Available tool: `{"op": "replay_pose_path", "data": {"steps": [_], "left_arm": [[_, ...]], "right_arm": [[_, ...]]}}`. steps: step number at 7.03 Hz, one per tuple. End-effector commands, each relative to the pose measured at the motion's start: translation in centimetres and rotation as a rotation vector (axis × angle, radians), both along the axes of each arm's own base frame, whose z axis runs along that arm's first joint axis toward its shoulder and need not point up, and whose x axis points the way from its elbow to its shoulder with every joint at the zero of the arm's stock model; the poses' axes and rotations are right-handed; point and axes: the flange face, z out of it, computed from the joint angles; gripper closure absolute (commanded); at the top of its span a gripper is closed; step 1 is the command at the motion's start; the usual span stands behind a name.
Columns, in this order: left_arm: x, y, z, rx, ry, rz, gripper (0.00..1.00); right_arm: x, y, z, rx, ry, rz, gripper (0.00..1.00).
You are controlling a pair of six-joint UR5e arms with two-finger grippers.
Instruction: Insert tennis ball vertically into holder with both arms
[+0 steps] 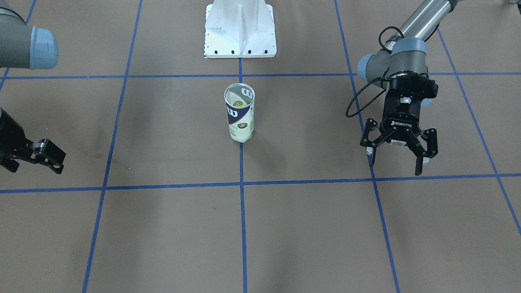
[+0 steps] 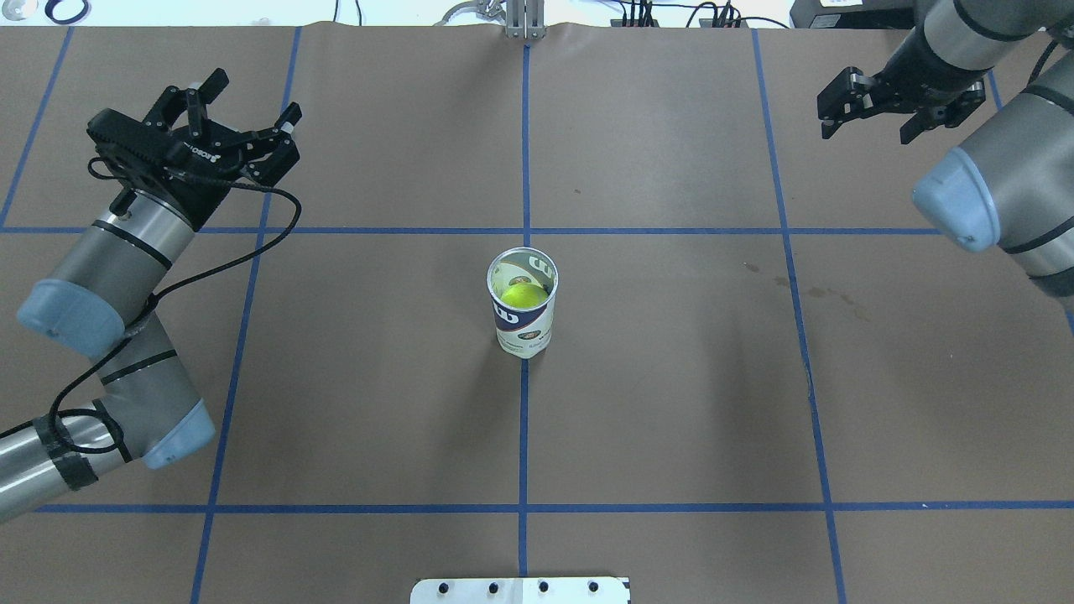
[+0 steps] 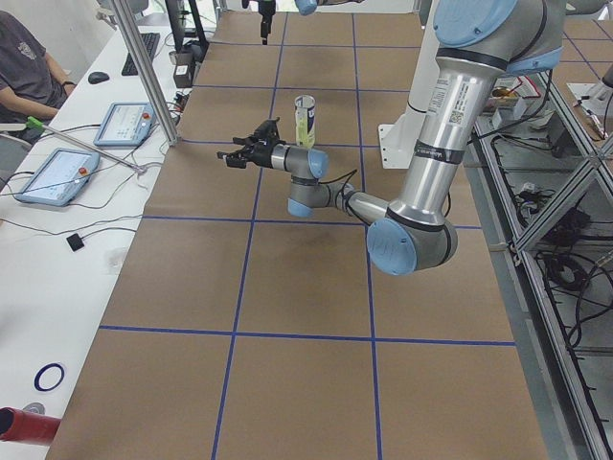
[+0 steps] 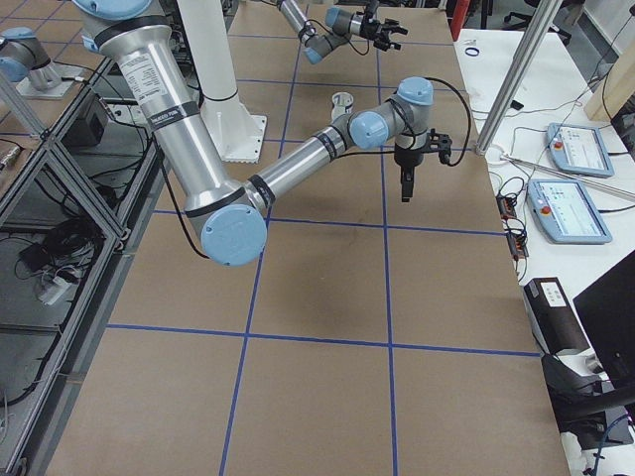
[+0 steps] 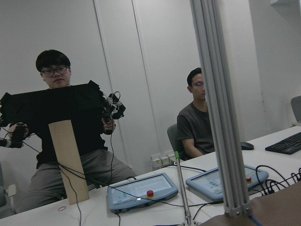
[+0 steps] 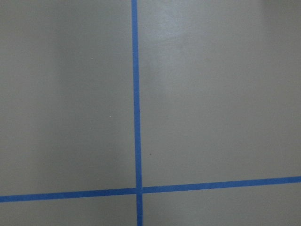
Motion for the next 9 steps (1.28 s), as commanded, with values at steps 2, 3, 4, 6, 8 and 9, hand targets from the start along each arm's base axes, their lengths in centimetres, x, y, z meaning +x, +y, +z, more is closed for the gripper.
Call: {"op": "replay_pose_path", "data": {"steps": [2,3,4,6,8,9], "left_arm": [[-4.3,-6.4,3.5,-0.291,-0.267,-0.012,0.01],[-5.3,-8.3,4.4,-0.453,-0.363,0.054,0.01],[-7.8,-9.3,3.5,-0.536,-0.362,0.128,0.01],[-12.1,-10.2,4.6,-0.697,-0.255,0.413,0.01],[-15.0,-9.4,5.6,-0.957,0.024,0.549,0.01],[-16.3,-5.6,8.9,-1.015,0.057,0.564,0.01]], "right_arm": [[0.2,-2.4,5.0,0.029,-0.001,-0.002,0.01],[0.0,-2.7,5.8,0.038,-0.005,-0.003,0.01],[-0.1,-2.8,5.9,0.038,-0.005,-0.003,0.01],[0.4,-3.4,7.2,0.029,0.004,-0.005,0.01],[1.1,-3.6,7.6,0.029,0.001,-0.013,0.01],[2.2,-3.5,8.7,0.034,0.010,-0.026,0.01]]}}
